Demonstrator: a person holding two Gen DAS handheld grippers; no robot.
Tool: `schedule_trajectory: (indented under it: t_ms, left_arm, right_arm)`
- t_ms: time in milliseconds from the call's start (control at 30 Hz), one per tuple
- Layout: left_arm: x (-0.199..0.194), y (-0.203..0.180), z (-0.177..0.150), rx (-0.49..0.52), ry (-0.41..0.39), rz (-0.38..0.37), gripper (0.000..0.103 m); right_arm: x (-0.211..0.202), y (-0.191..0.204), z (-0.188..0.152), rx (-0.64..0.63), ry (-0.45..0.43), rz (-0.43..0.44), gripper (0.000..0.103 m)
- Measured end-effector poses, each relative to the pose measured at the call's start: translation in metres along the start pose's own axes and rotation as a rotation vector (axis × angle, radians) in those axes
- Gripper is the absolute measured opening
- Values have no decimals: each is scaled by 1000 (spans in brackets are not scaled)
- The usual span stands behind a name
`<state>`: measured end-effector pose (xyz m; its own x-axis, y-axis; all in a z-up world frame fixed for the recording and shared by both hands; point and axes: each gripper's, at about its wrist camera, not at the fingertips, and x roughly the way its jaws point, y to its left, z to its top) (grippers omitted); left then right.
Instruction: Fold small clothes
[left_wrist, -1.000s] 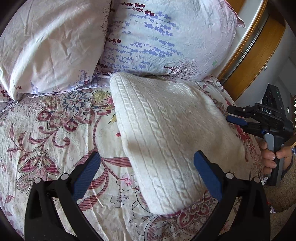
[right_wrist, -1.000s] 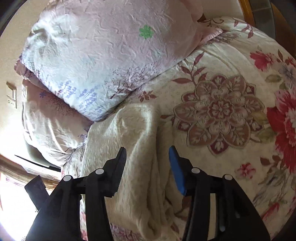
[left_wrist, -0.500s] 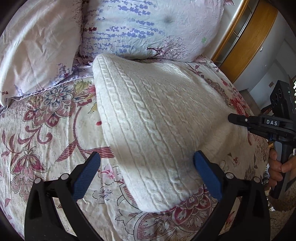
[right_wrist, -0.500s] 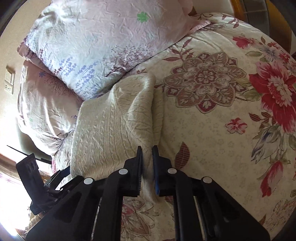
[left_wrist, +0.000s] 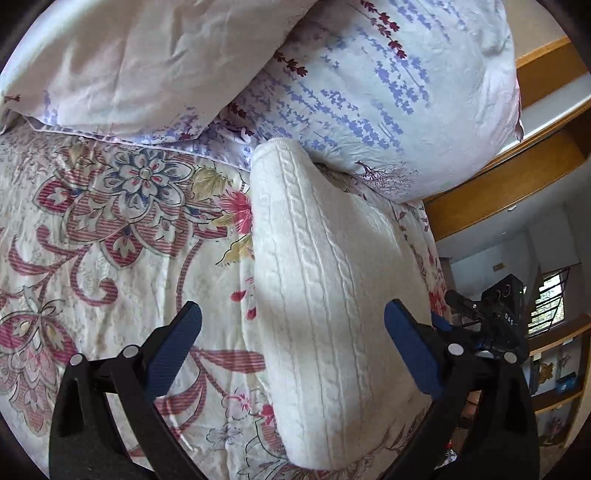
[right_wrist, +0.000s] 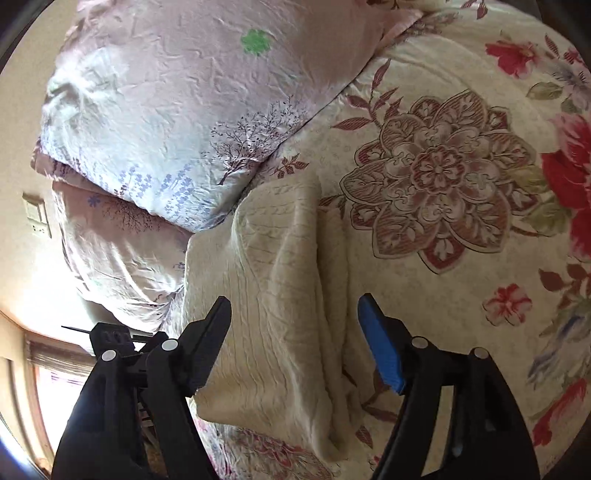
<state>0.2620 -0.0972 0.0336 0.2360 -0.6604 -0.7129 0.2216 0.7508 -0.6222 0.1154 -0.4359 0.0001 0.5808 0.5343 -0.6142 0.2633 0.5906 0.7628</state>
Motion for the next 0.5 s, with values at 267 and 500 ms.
schedule_trajectory:
  t_ms: [267, 500]
  left_arm:
    - [39, -9, 13, 16, 115, -17, 82]
    - [59, -36, 7, 99, 141, 55, 82]
  right_arm:
    - [35, -5, 22, 13, 160, -7, 73]
    - [50, 0, 15, 5, 206, 70, 74]
